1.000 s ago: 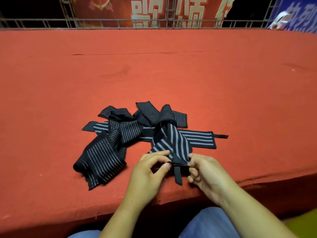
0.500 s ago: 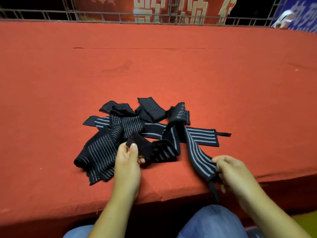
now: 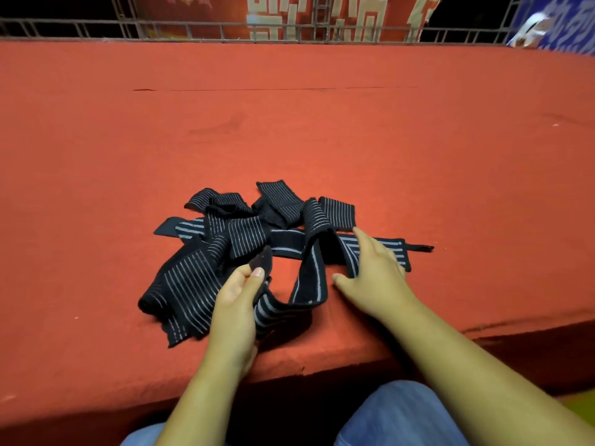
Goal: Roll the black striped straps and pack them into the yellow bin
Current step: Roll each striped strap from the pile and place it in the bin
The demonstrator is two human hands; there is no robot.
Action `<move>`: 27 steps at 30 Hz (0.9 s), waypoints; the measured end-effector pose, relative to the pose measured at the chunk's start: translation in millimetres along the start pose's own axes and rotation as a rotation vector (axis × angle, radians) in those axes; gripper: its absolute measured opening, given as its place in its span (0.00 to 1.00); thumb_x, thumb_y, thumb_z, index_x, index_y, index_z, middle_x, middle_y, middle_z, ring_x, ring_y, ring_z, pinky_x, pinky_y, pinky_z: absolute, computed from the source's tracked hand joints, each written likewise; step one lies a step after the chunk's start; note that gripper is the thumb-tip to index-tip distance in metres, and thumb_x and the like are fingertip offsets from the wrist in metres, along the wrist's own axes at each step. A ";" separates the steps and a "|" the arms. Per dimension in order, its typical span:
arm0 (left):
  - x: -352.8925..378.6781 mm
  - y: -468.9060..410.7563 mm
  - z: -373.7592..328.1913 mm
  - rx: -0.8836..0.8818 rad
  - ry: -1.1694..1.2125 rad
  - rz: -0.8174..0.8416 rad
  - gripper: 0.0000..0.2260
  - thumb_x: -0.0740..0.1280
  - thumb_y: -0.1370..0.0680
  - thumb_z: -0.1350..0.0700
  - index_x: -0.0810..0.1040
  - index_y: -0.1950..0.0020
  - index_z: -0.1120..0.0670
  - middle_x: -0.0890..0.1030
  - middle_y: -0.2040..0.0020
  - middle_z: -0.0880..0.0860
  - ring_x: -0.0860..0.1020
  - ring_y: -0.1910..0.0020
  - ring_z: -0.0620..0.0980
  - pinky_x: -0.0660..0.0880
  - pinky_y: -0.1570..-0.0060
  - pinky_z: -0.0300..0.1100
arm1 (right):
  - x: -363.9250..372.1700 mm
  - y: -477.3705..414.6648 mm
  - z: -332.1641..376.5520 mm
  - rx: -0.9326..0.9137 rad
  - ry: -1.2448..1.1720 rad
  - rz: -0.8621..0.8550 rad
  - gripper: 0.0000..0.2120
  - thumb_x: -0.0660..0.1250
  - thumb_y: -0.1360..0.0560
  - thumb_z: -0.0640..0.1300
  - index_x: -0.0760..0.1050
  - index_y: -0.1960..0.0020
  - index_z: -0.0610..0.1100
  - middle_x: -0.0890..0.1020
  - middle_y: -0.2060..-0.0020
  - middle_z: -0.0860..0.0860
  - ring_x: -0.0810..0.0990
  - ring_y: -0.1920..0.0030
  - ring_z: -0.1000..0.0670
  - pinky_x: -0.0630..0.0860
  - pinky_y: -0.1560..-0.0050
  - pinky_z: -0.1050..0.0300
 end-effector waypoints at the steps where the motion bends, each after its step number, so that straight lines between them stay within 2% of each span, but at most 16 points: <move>1: 0.1 1.4 -2.1 0.013 -0.031 0.035 0.09 0.62 0.16 0.59 0.81 0.51 0.55 0.86 0.57 0.52 0.83 0.60 0.48 0.77 0.55 0.46 | 1.5 -7.3 3.1 -0.004 -0.039 0.011 0.42 0.72 0.24 0.50 0.54 0.16 0.51 0.71 0.24 0.45 0.66 0.22 0.41 0.65 0.24 0.42; 3: 1.2 3.2 -2.9 0.051 -0.099 0.098 0.09 0.64 0.17 0.60 0.81 0.54 0.54 0.85 0.59 0.52 0.82 0.62 0.47 0.76 0.57 0.43 | 1.5 -16.7 8.5 -0.028 -0.119 0.024 0.34 0.65 0.23 0.39 0.63 0.20 0.52 0.82 0.38 0.45 0.76 0.31 0.40 0.72 0.31 0.47; 5: 0.9 2.9 -1.5 0.084 -0.174 0.144 0.06 0.67 0.19 0.55 0.83 0.49 0.54 0.87 0.52 0.54 0.85 0.54 0.51 0.78 0.49 0.46 | -3.2 -17.5 12.2 -0.058 -0.293 -0.027 0.28 0.59 0.25 0.32 0.77 0.31 0.54 0.85 0.43 0.52 0.81 0.38 0.46 0.75 0.35 0.53; 7: -0.1 3.8 -2.6 0.113 -0.279 0.168 0.11 0.69 0.21 0.47 0.83 0.43 0.51 0.87 0.48 0.50 0.85 0.47 0.49 0.78 0.44 0.42 | -11.0 -9.2 14.7 -0.070 -0.497 -0.072 0.24 0.57 0.25 0.31 0.84 0.42 0.51 0.87 0.48 0.57 0.83 0.43 0.54 0.77 0.37 0.55; 9: 1.8 6.5 -4.3 0.088 -0.366 0.212 0.15 0.70 0.21 0.42 0.80 0.37 0.45 0.88 0.53 0.48 0.84 0.53 0.42 0.76 0.49 0.35 | -17.2 3.5 12.9 -0.031 -0.685 -0.053 0.18 0.59 0.23 0.34 0.85 0.47 0.46 0.88 0.53 0.54 0.84 0.49 0.55 0.78 0.39 0.51; 12: 9.4 7.8 -6.0 0.001 -0.535 0.286 0.18 0.70 0.22 0.39 0.75 0.33 0.38 0.80 0.69 0.53 0.75 0.68 0.47 0.70 0.63 0.42 | -22.4 27.3 7.8 0.034 -1.021 0.096 0.07 0.69 0.21 0.39 0.86 0.47 0.41 0.89 0.50 0.44 0.87 0.46 0.47 0.80 0.38 0.44; 14: 12.2 6.6 -6.1 0.023 -0.617 0.304 0.15 0.71 0.21 0.44 0.77 0.35 0.41 0.73 0.72 0.52 0.66 0.72 0.47 0.61 0.70 0.42 | -23.3 39.6 0.1 0.077 -1.148 0.168 0.09 0.72 0.23 0.39 0.85 0.44 0.39 0.88 0.48 0.41 0.87 0.44 0.41 0.81 0.39 0.45; 16: 15.6 6.7 -10.5 0.023 -0.618 0.307 0.11 0.71 0.20 0.49 0.79 0.38 0.46 0.76 0.73 0.50 0.65 0.74 0.47 0.60 0.71 0.42 | -27.3 48.1 -12.5 0.154 -1.213 0.126 0.09 0.71 0.23 0.35 0.84 0.43 0.36 0.87 0.48 0.38 0.87 0.48 0.40 0.85 0.47 0.50; 18: 12.4 5.8 -12.4 0.029 -0.561 0.270 0.07 0.70 0.19 0.52 0.83 0.42 0.49 0.85 0.67 0.51 0.75 0.70 0.45 0.69 0.67 0.40 | -31.8 55.0 -27.7 0.250 -1.270 0.046 0.08 0.68 0.23 0.31 0.83 0.46 0.33 0.87 0.52 0.36 0.87 0.55 0.41 0.86 0.59 0.54; 19: 8.6 4.1 -11.8 0.043 -0.554 0.229 0.06 0.69 0.18 0.53 0.84 0.44 0.49 0.87 0.59 0.50 0.80 0.64 0.43 0.73 0.59 0.37 | -34.1 58.0 -35.7 0.280 -1.278 0.014 0.08 0.66 0.23 0.30 0.83 0.48 0.33 0.87 0.55 0.36 0.87 0.59 0.42 0.85 0.63 0.55; 20: 6.5 4.2 -12.6 0.058 -0.560 0.199 0.07 0.67 0.18 0.54 0.86 0.46 0.49 0.88 0.54 0.46 0.83 0.57 0.40 0.73 0.54 0.32 | -36.4 61.3 -42.3 0.292 -1.274 -0.002 0.09 0.64 0.23 0.29 0.83 0.51 0.35 0.86 0.58 0.37 0.87 0.61 0.43 0.83 0.65 0.55; 21: 4.6 4.9 -12.6 0.065 -0.573 0.181 0.08 0.66 0.17 0.54 0.86 0.48 0.50 0.87 0.53 0.43 0.83 0.54 0.36 0.72 0.52 0.28 | -37.1 64.3 -47.8 0.296 -1.260 -0.002 0.11 0.62 0.24 0.29 0.83 0.55 0.36 0.85 0.60 0.38 0.86 0.63 0.44 0.82 0.66 0.54; 22: 4.6 6.9 -13.2 0.058 -0.586 0.168 0.10 0.66 0.17 0.53 0.87 0.50 0.50 0.87 0.55 0.41 0.82 0.56 0.35 0.71 0.54 0.27 | -36.8 66.9 -52.5 0.301 -1.248 -0.003 0.13 0.60 0.24 0.29 0.82 0.58 0.38 0.83 0.61 0.39 0.84 0.64 0.44 0.82 0.63 0.53; 24: 4.4 9.4 -12.4 0.032 -0.566 0.142 0.13 0.65 0.17 0.50 0.88 0.54 0.51 0.87 0.59 0.46 0.80 0.63 0.37 0.73 0.58 0.29 | -34.5 69.5 -60.1 0.331 -1.260 -0.028 0.14 0.58 0.25 0.29 0.80 0.62 0.39 0.83 0.60 0.39 0.83 0.64 0.44 0.79 0.56 0.49; 27: 2.9 11.1 -13.3 0.050 -0.514 0.119 0.14 0.64 0.17 0.49 0.88 0.53 0.48 0.88 0.53 0.51 0.83 0.55 0.42 0.75 0.49 0.35 | -35.8 71.5 -62.5 0.345 -1.309 -0.036 0.18 0.57 0.26 0.29 0.79 0.67 0.40 0.86 0.56 0.38 0.83 0.60 0.41 0.78 0.51 0.45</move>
Point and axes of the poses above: each hand's wrist, its own y-axis away from the middle knuckle, its own x-axis out of the palm, z = x × y, the point moved 2 cm from there along -y, towards the middle knuckle
